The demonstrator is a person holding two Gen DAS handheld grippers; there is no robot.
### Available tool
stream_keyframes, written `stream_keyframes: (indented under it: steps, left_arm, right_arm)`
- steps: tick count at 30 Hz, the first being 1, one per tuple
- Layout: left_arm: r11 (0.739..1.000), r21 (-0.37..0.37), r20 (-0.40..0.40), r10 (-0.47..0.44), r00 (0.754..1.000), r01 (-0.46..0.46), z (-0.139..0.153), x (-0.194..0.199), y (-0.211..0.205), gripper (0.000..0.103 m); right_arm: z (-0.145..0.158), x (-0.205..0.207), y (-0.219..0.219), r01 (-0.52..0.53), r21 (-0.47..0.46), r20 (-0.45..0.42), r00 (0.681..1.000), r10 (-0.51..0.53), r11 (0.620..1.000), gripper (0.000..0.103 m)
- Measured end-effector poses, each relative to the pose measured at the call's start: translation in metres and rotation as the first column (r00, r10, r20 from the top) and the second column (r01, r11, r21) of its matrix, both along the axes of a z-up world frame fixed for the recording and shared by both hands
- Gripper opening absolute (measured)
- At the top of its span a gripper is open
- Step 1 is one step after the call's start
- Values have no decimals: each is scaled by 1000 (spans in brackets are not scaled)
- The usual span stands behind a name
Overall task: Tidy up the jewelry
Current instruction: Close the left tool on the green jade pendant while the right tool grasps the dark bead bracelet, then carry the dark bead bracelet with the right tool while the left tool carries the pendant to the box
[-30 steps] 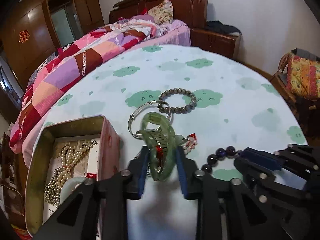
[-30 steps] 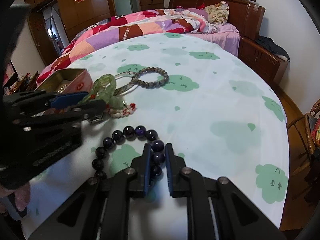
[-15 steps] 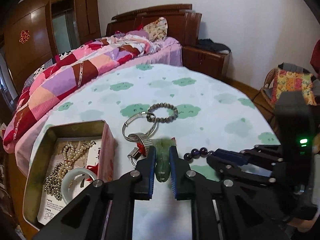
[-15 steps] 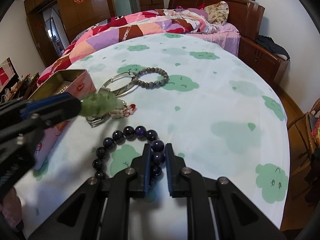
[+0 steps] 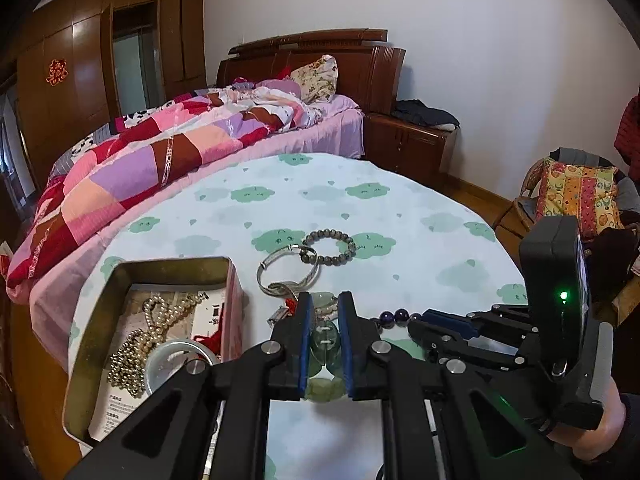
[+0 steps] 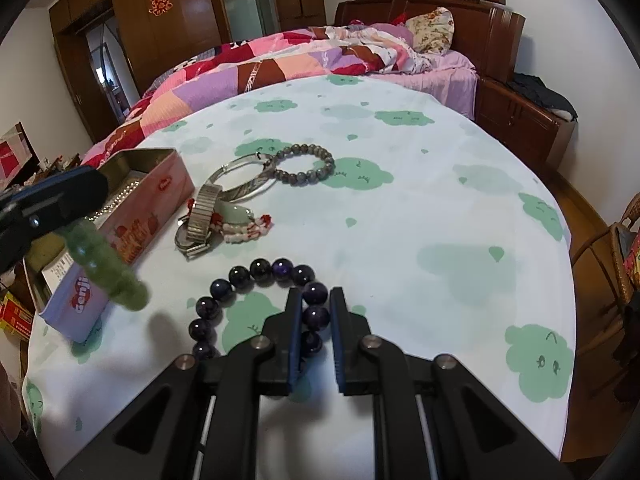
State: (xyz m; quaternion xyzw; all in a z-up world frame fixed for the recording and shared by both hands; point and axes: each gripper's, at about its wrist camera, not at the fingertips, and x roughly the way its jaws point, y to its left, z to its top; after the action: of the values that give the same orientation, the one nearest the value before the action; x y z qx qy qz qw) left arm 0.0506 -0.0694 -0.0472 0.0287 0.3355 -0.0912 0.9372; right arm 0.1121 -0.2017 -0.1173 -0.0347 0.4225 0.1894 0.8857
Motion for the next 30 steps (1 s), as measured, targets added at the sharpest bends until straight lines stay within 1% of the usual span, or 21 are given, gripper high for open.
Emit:
stream_keyframes:
  steps: [10, 19, 30]
  left_arm:
    - [1000, -19, 9, 22, 1000, -22, 7, -3, 11, 12]
    - [998, -48, 23, 43, 999, -42, 13, -6, 21, 12]
    - [996, -77, 45, 43, 998, -40, 22, -12, 28, 12]
  right_arm:
    - [10, -7, 1, -9, 17, 23, 1000, 8, 1000, 16]
    - [30, -15, 5, -29, 33, 63, 998, 27, 999, 16]
    - [60, -26, 12, -61, 61, 123, 991, 53, 996, 16]
